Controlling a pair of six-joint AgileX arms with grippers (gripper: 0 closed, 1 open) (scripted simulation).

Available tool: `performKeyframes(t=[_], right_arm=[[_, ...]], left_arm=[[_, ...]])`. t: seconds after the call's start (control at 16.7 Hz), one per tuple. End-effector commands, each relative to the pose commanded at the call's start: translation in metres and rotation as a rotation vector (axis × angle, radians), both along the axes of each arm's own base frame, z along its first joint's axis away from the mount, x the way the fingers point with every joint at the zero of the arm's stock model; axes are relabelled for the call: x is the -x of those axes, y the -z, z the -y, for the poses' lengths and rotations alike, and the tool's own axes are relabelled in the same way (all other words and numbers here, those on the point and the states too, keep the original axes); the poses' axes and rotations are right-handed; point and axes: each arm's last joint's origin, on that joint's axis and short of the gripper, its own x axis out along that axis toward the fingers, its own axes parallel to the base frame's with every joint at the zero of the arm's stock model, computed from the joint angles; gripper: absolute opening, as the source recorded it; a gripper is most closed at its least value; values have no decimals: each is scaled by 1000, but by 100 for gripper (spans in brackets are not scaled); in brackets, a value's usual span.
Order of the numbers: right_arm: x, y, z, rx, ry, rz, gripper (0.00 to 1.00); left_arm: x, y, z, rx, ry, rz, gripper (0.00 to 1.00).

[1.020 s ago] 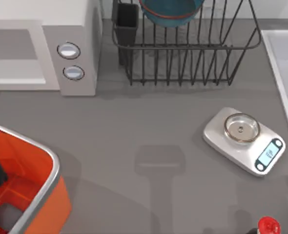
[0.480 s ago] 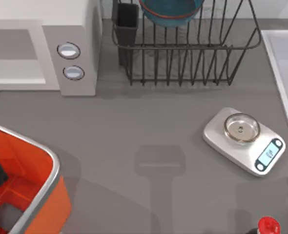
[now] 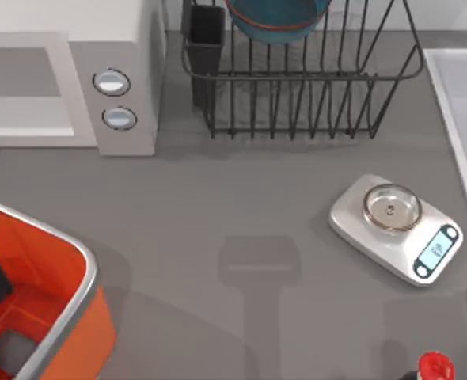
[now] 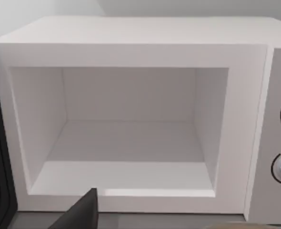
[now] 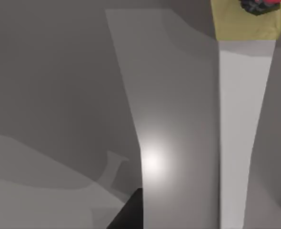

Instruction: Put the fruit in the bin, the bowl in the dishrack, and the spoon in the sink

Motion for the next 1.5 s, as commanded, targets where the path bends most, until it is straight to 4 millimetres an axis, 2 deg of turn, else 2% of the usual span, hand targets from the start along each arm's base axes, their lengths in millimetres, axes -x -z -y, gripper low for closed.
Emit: performKeyframes(t=[0.12, 0.18, 0.6, 0.66, 0.84, 1.02, 1.5], right_arm=[[0, 0, 0, 0, 0, 0, 2], [0, 0, 0, 0, 0, 0, 0], [0, 0, 0, 0, 0, 0, 0], [-2, -22, 1, 57, 45, 19, 0], [-8, -32, 2, 64, 45, 49, 0], [-14, -56, 4, 73, 48, 77, 0], [-4, -114, 1, 62, 41, 18, 0]], left_arm=[[0, 0, 0, 0, 0, 0, 100], [0, 0, 0, 0, 0, 0, 100], [0, 0, 0, 0, 0, 0, 100], [0, 0, 0, 0, 0, 0, 100], [0, 0, 0, 0, 0, 0, 100], [0, 0, 0, 0, 0, 0, 100], [0, 0, 0, 0, 0, 0, 100]])
